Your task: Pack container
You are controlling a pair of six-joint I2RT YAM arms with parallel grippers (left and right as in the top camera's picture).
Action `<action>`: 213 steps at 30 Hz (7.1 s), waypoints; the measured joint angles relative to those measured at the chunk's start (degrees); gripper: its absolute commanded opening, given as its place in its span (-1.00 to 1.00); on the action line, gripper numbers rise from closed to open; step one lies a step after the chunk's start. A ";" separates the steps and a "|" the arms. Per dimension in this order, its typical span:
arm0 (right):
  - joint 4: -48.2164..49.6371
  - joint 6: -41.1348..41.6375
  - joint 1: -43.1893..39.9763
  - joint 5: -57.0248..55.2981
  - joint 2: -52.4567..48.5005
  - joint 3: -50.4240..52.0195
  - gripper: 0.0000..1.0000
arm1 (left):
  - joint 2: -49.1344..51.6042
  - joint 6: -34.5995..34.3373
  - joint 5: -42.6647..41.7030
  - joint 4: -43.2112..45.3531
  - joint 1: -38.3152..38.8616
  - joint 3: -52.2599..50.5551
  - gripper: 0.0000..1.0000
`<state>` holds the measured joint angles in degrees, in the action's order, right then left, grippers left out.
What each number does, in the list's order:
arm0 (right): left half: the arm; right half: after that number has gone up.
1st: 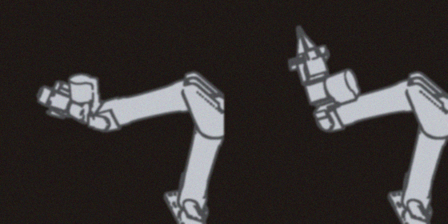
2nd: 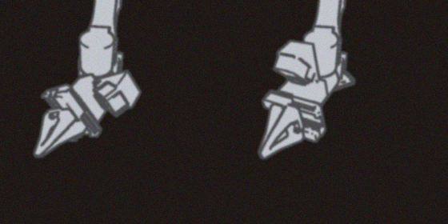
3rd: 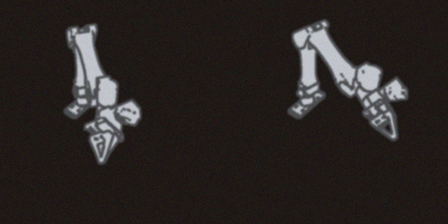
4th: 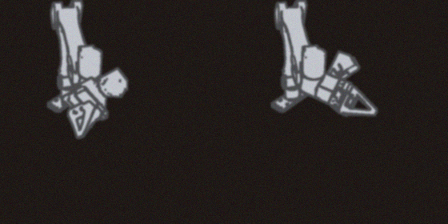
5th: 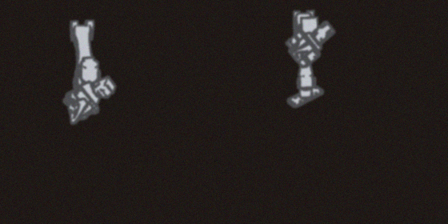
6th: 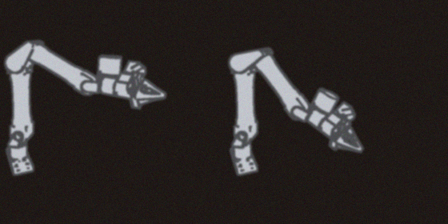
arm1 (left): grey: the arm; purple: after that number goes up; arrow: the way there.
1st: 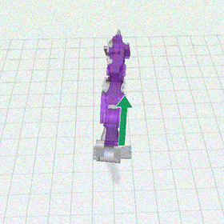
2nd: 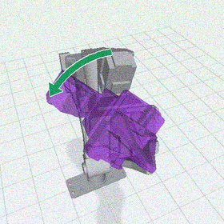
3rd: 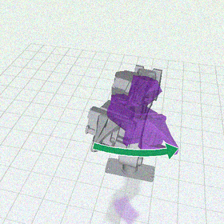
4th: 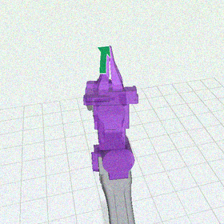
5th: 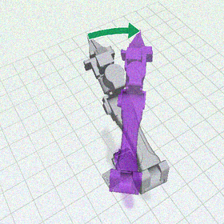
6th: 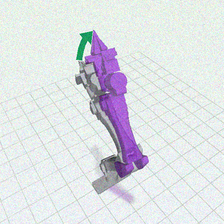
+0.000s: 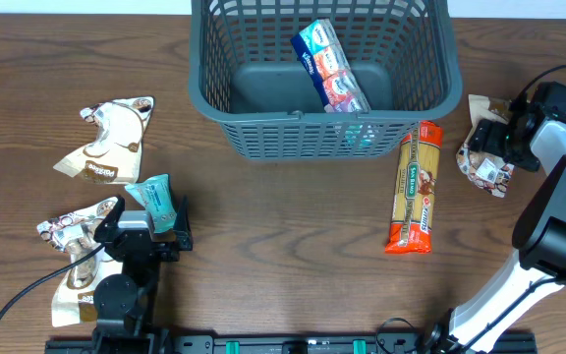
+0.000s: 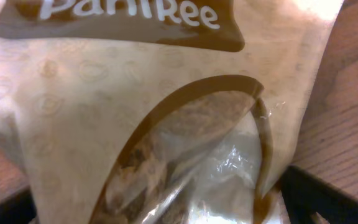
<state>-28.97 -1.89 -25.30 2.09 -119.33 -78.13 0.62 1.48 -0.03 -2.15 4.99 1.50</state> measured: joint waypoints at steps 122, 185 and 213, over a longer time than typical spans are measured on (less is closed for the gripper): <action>-38.69 6.14 22.36 -9.46 22.91 -51.21 0.98 | 0.00 0.00 0.00 0.00 0.00 0.00 0.97; -22.32 13.92 20.11 4.44 28.83 22.93 0.98 | 0.00 0.00 0.02 -0.02 0.00 0.00 0.97; -4.31 14.91 20.11 3.19 27.74 31.87 0.98 | 0.00 0.00 0.00 -0.02 0.00 0.00 0.97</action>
<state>-33.28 13.02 -5.19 5.28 -91.59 -46.26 0.62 1.48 -0.03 -2.17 4.99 1.50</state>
